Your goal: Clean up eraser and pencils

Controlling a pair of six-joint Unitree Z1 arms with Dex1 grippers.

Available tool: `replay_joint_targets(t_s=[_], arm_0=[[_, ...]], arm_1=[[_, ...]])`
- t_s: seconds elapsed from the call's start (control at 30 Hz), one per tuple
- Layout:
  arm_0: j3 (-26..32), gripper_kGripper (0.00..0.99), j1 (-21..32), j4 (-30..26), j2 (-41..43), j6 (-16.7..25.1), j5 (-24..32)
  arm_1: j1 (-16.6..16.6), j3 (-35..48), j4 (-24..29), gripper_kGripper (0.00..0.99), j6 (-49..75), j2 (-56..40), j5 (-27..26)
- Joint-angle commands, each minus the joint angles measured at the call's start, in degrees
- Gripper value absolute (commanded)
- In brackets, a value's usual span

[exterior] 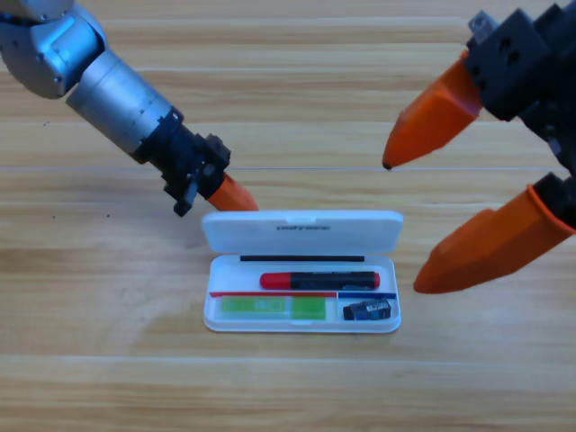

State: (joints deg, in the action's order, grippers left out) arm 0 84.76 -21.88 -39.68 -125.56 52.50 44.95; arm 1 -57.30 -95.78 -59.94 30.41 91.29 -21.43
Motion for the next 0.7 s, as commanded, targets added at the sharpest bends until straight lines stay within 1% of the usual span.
replay_joint_targets(t_s=[0.03, 0.3, 0.57, 0.7], arm_0=[[-2.76, 0.000, -2.99, -0.84, 0.84, 1.73, 0.84], [-5.31, 0.000, -4.66, -0.84, -0.21, 4.98, 0.84], [-6.72, 0.000, -6.51, -0.49, -1.27, 5.69, 0.05], [-7.86, 0.000, -7.56, 0.92, -1.53, 5.60, -0.57]], arm_1=[[-0.53, 1.83, 1.67, 0.916, -0.09, -1.02, -1.24], [-0.53, 1.47, 1.67, 0.916, -0.18, -0.76, -1.42], [-0.53, 1.30, 1.67, 0.916, -0.18, -0.58, -1.51], [-0.53, 1.21, 1.67, 0.916, -0.18, -0.32, -1.51]])
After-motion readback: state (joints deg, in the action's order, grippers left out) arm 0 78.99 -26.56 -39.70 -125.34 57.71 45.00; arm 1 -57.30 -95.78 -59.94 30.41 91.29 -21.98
